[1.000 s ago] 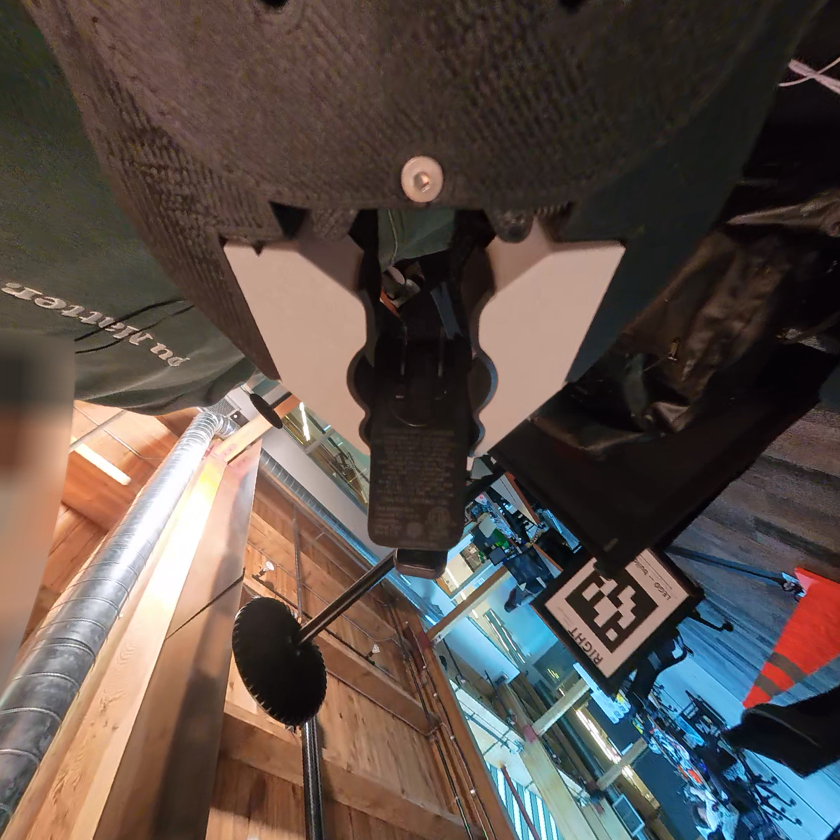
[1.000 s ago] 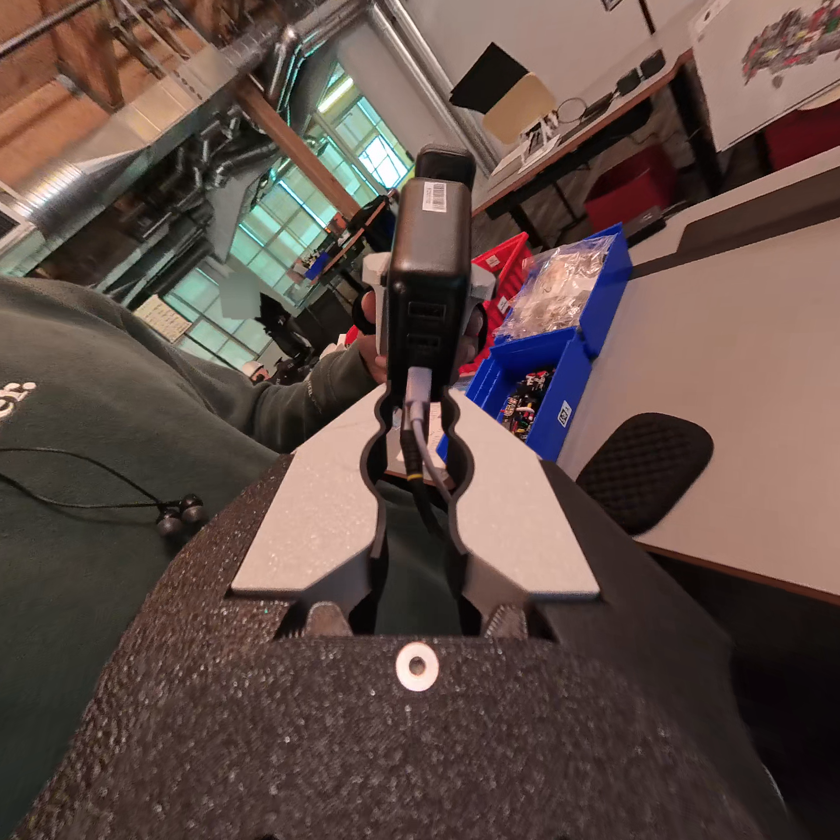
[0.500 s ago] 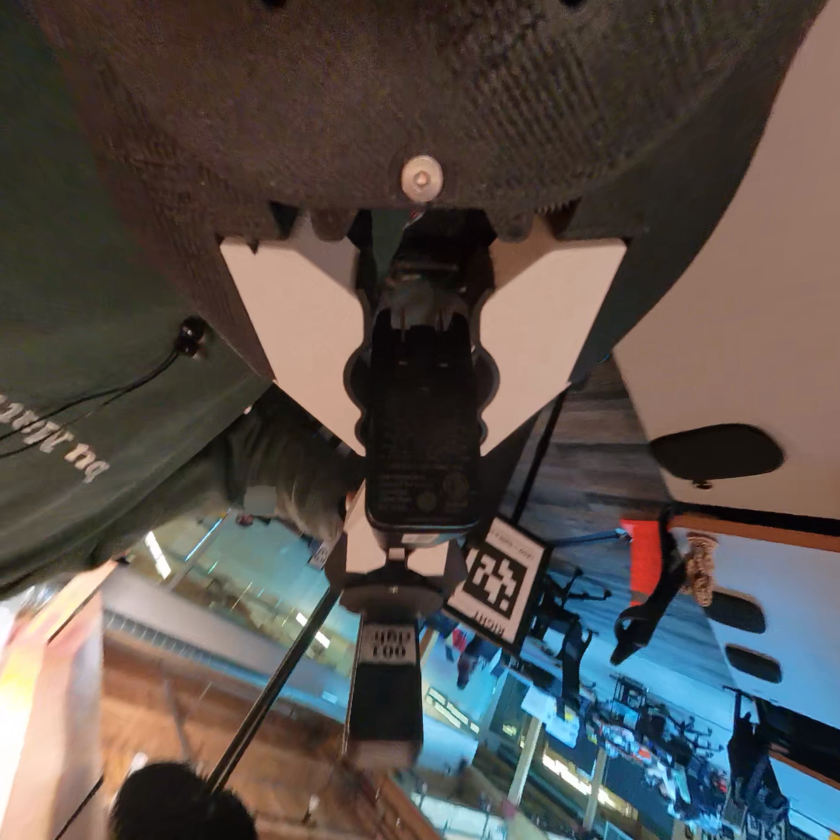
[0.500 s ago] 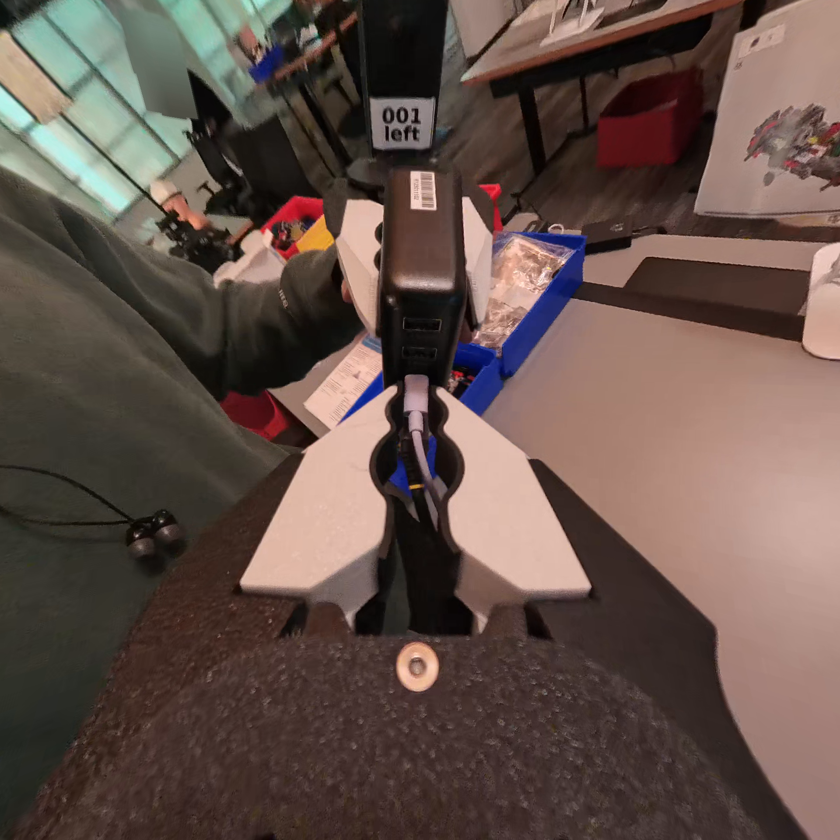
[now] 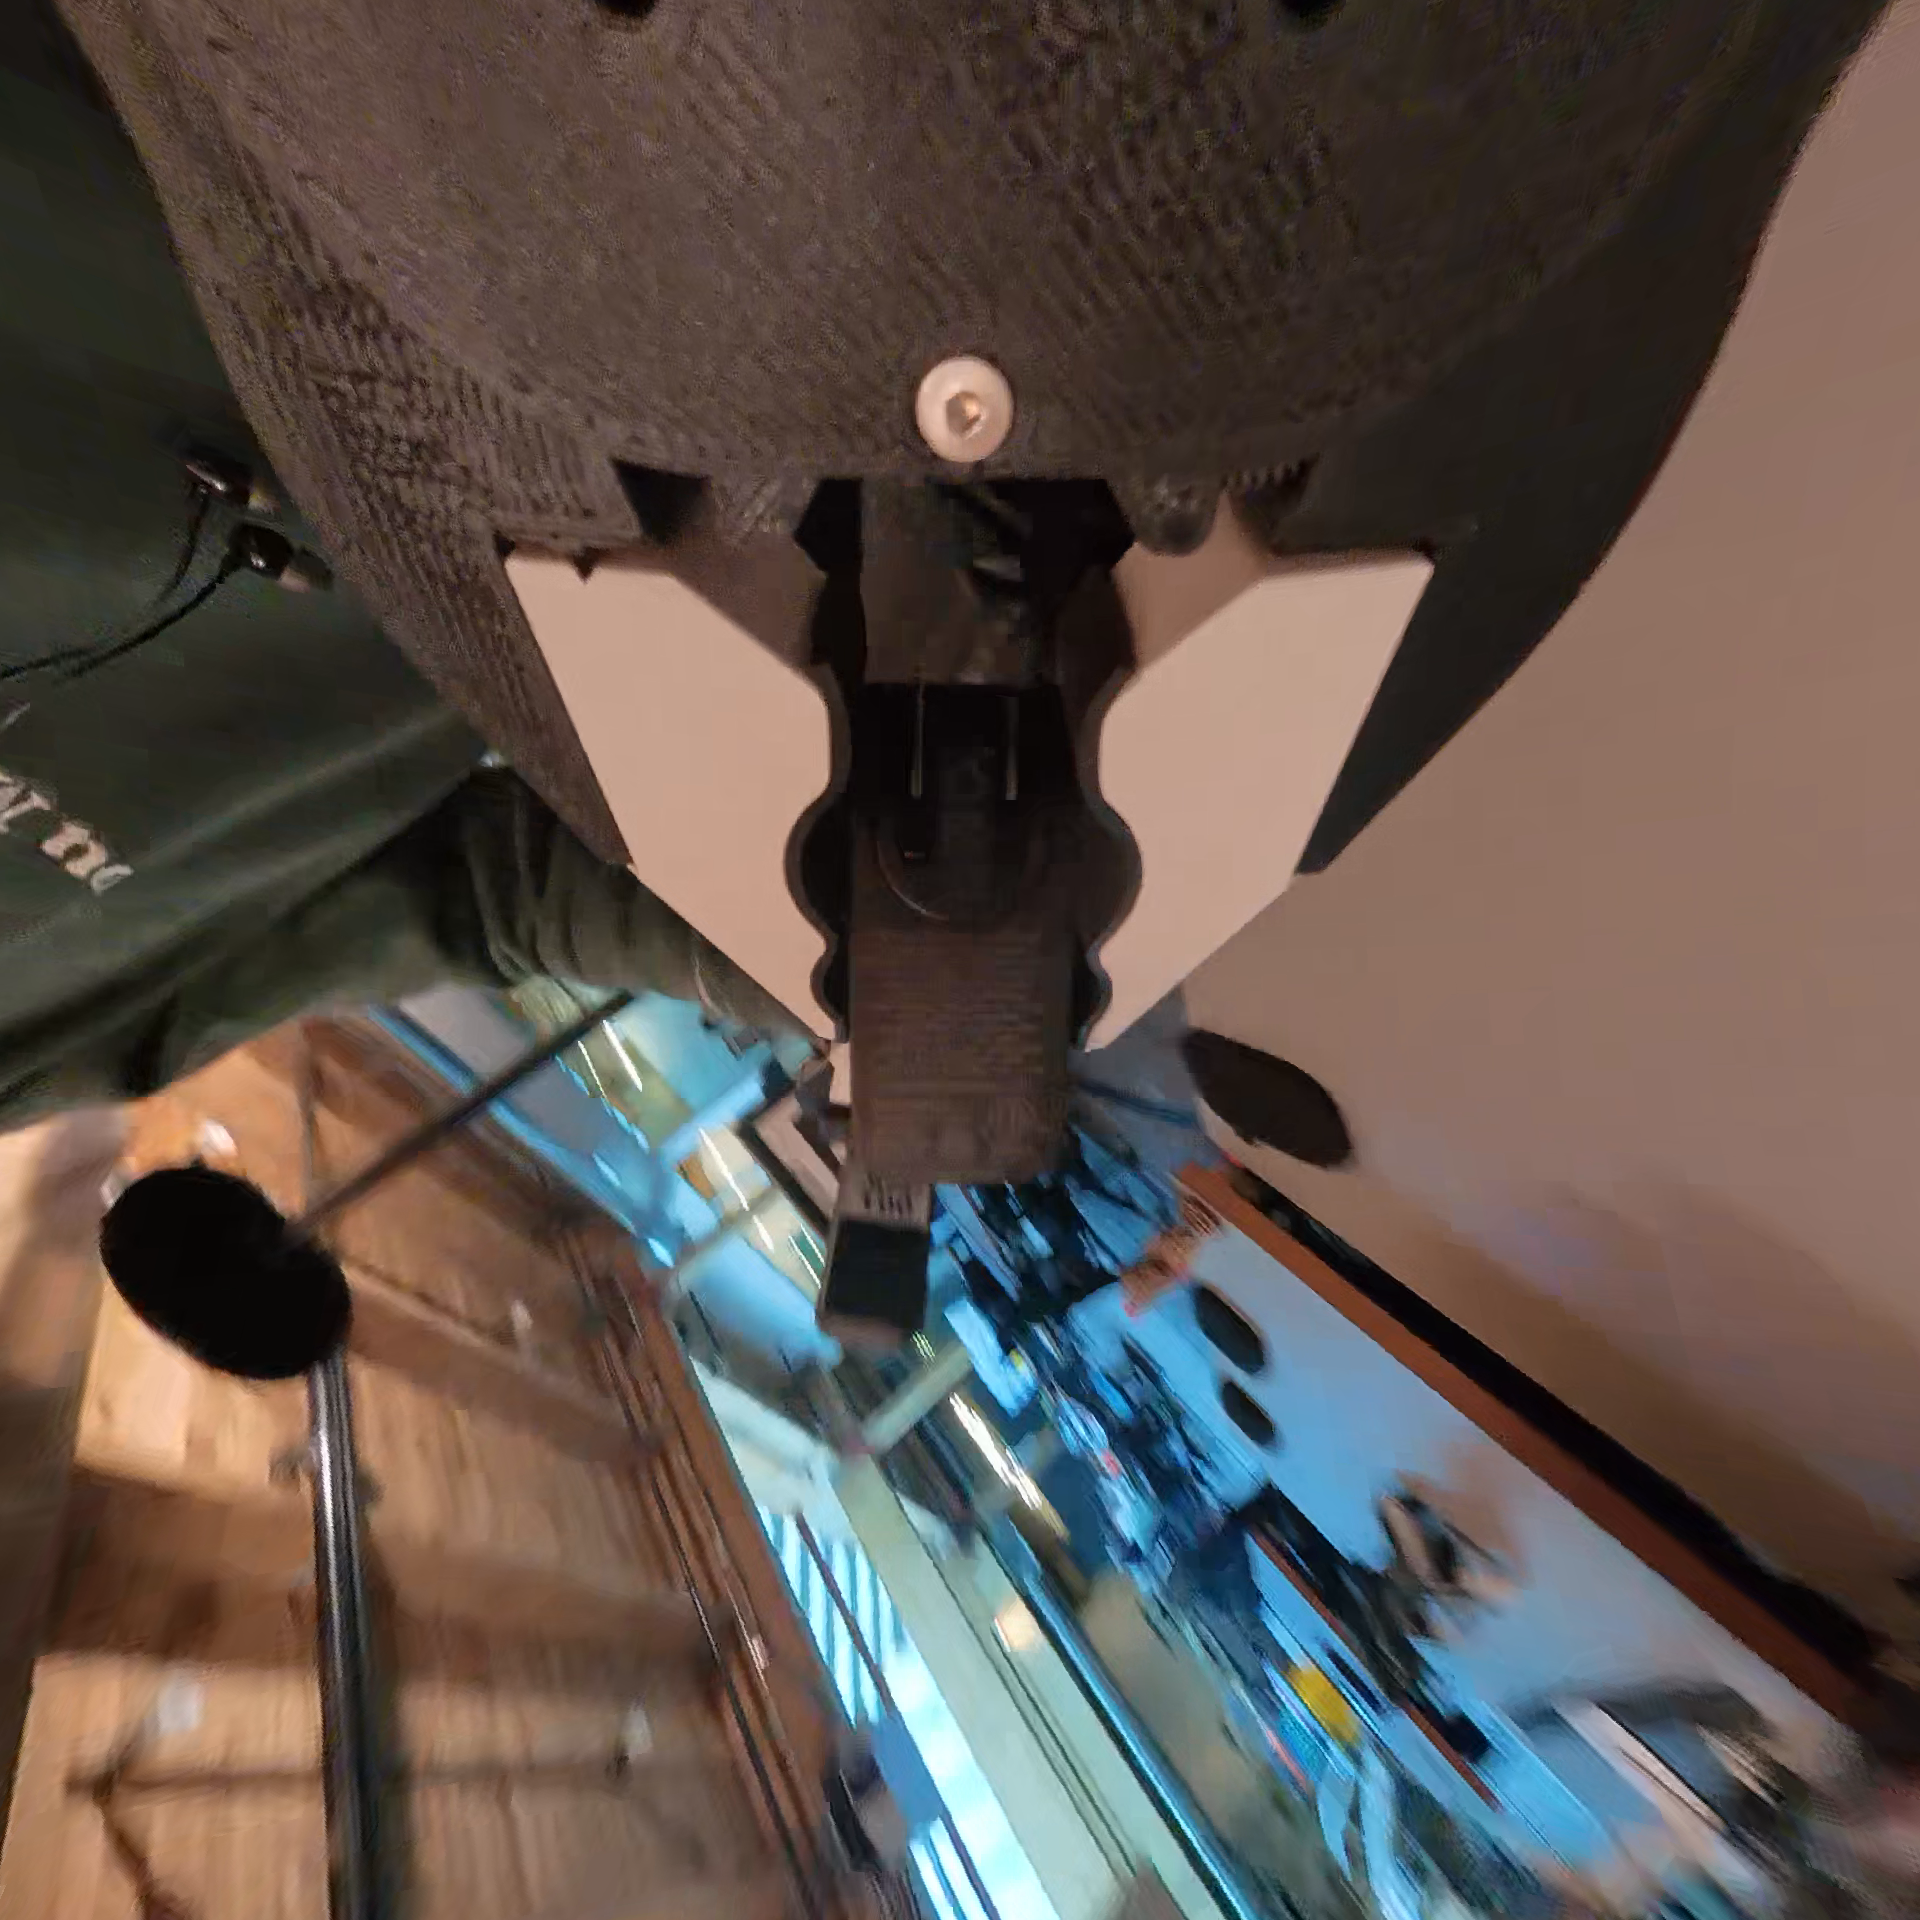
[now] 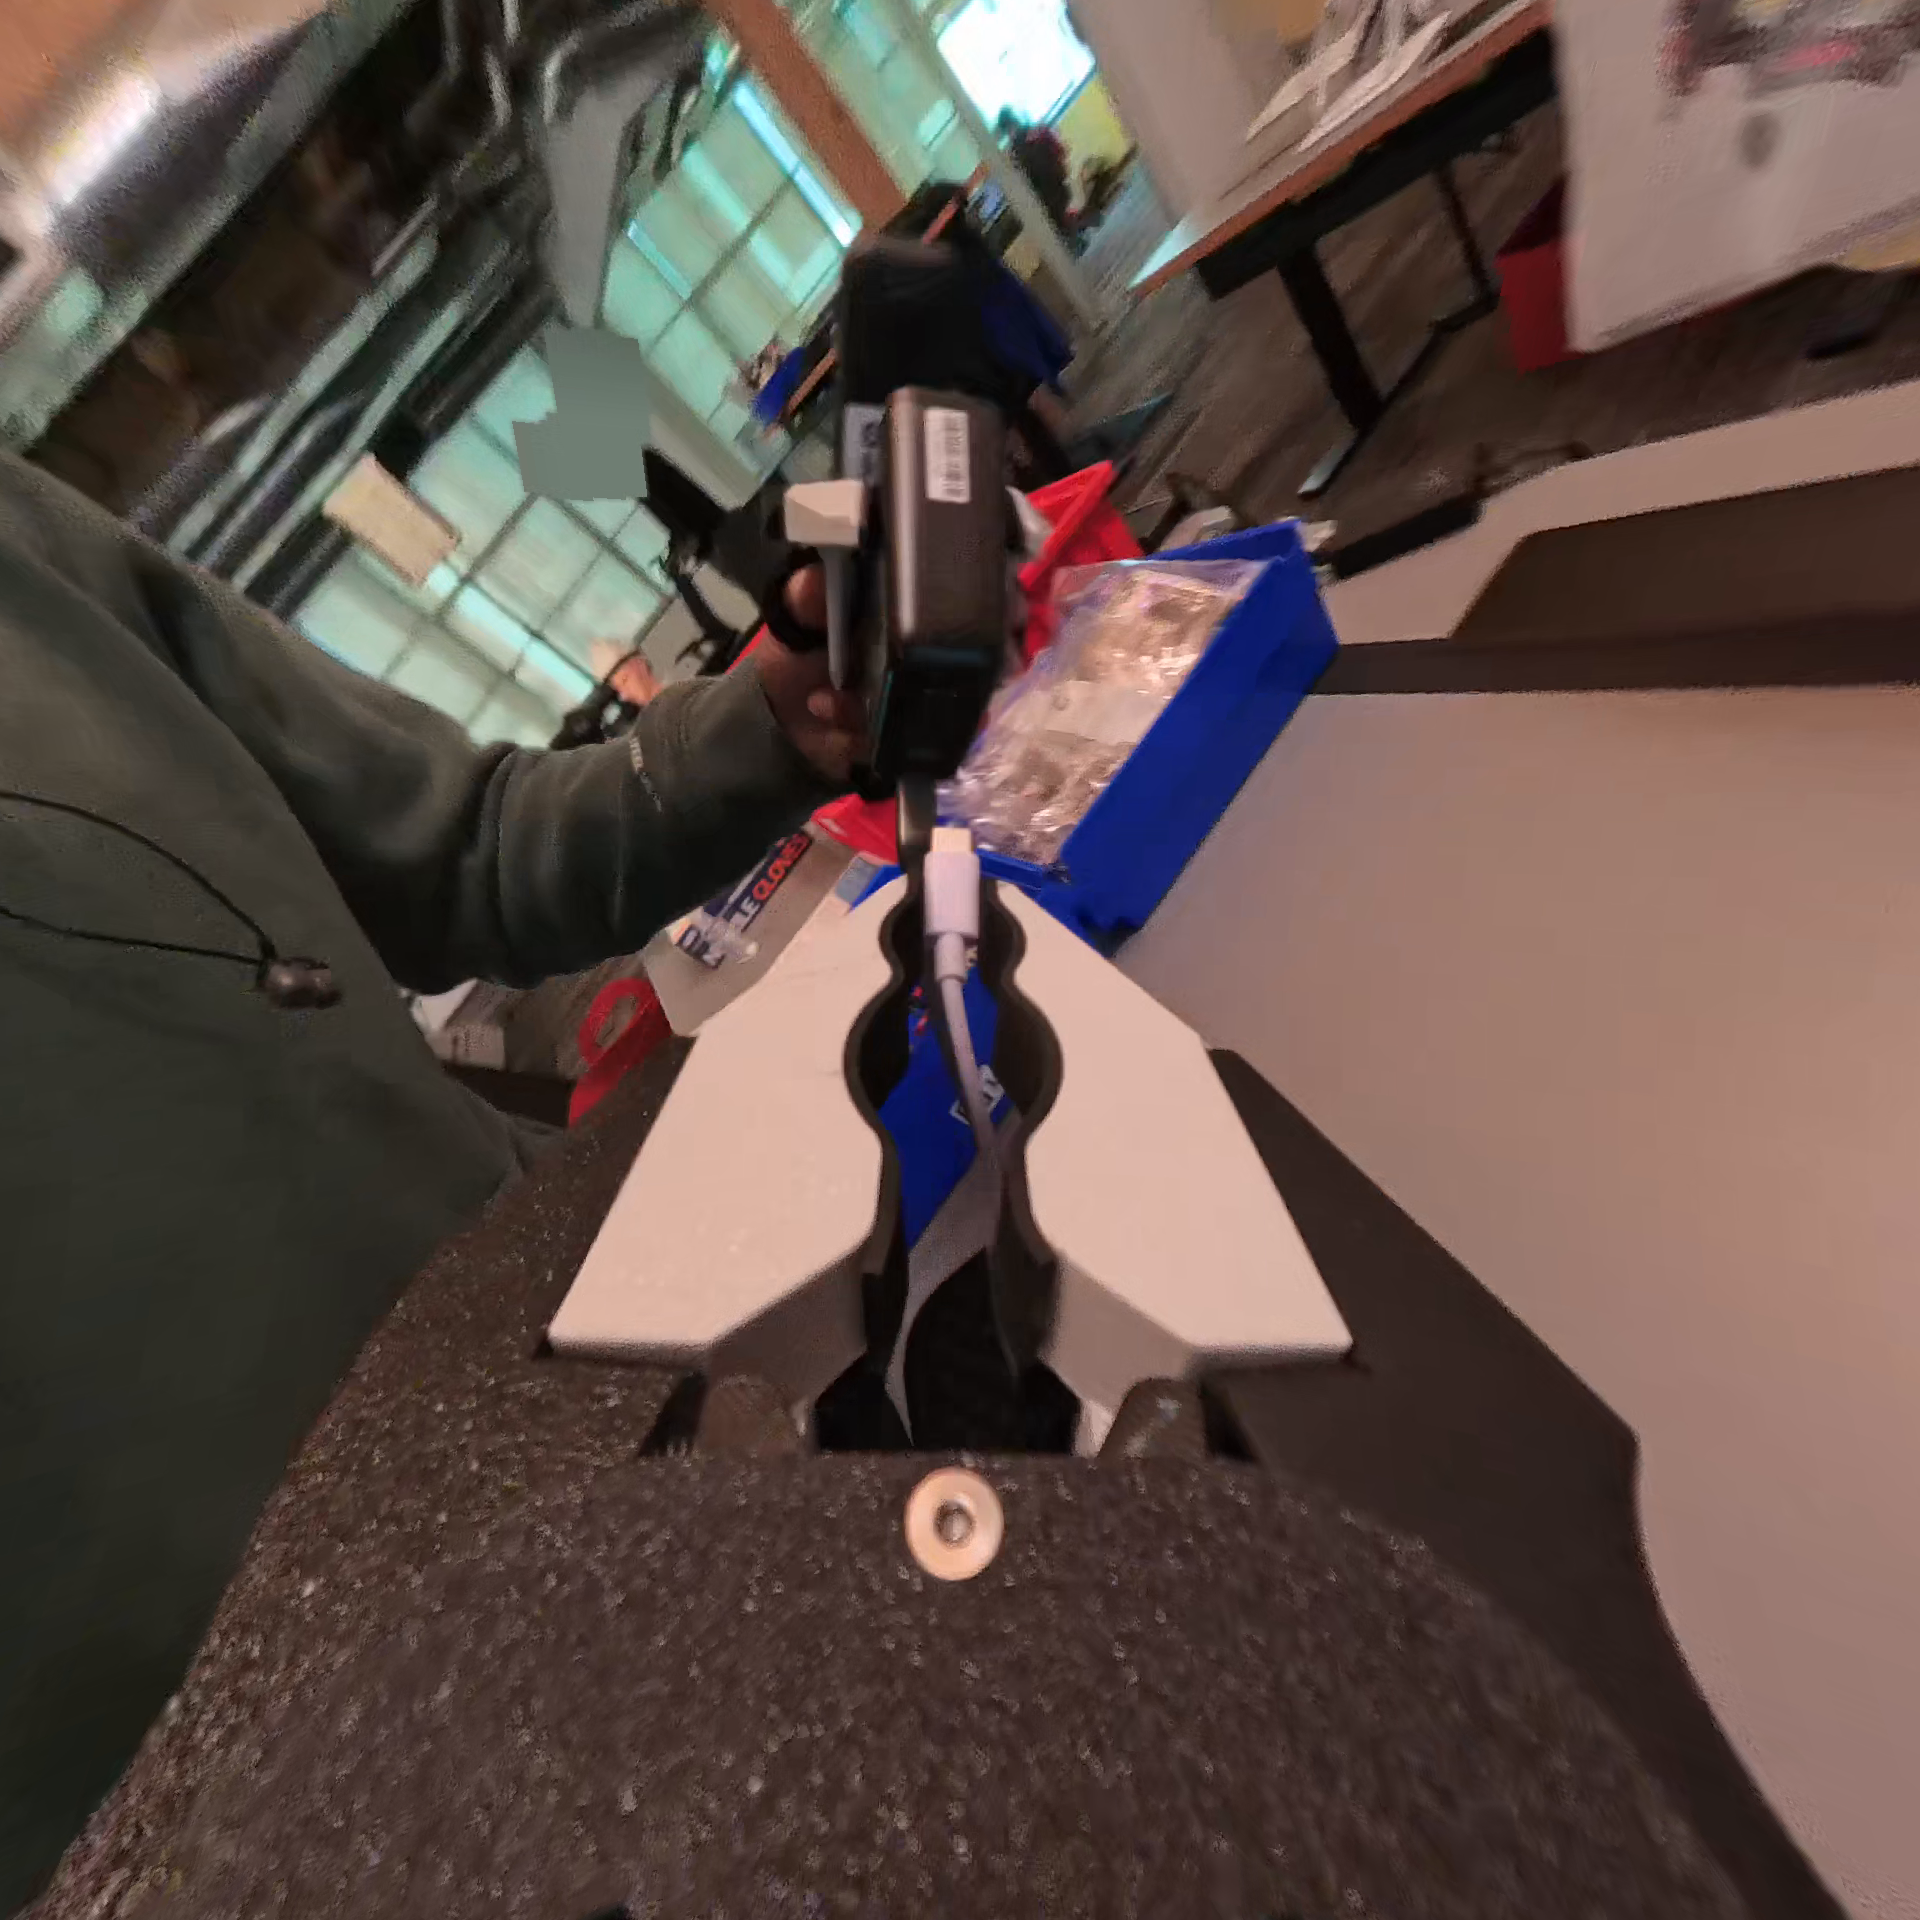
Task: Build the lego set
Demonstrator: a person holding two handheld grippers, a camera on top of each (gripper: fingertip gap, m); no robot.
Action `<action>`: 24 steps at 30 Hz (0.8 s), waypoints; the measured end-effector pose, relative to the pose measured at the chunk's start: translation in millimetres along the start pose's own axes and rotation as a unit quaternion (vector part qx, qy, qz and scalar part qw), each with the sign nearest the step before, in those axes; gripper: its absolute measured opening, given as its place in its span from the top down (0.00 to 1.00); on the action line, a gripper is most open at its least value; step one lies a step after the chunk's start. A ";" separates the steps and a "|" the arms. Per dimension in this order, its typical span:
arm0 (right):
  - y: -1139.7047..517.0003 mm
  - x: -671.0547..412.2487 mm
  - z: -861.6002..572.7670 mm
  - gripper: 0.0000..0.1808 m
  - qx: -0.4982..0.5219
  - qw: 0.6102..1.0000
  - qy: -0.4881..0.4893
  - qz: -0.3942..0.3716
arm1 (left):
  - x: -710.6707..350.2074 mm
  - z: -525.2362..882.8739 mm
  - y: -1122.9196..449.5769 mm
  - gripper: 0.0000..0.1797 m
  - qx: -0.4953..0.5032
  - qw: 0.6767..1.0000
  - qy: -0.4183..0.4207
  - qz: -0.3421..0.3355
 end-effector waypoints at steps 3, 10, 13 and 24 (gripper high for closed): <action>16.4 13.1 -26.9 0.96 0.044 0.999 -0.018 0.025 | 1.2 18.5 43.0 0.79 -0.046 0.999 -0.007 0.014; 4.7 3.4 -104.9 0.95 0.180 0.979 0.015 0.097 | -1.9 33.2 58.9 0.79 -0.050 0.997 0.041 -0.043; 7.7 8.4 -133.6 0.95 0.243 0.963 0.020 0.114 | -3.0 30.3 55.5 0.79 -0.042 0.996 0.044 -0.058; 47.8 34.8 -158.4 0.85 0.400 0.915 -0.014 0.051 | 4.2 18.1 13.0 0.79 -0.009 0.994 0.070 -0.085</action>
Point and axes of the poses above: each gripper's, where its closed fingertips meet, y back along the fingers, x out of its underside, z = x × y across the jaws, the point moved 8 cm from there along y, back along the fingers, and after that the axes turned 1 degree about z, right-handed, at the moved point
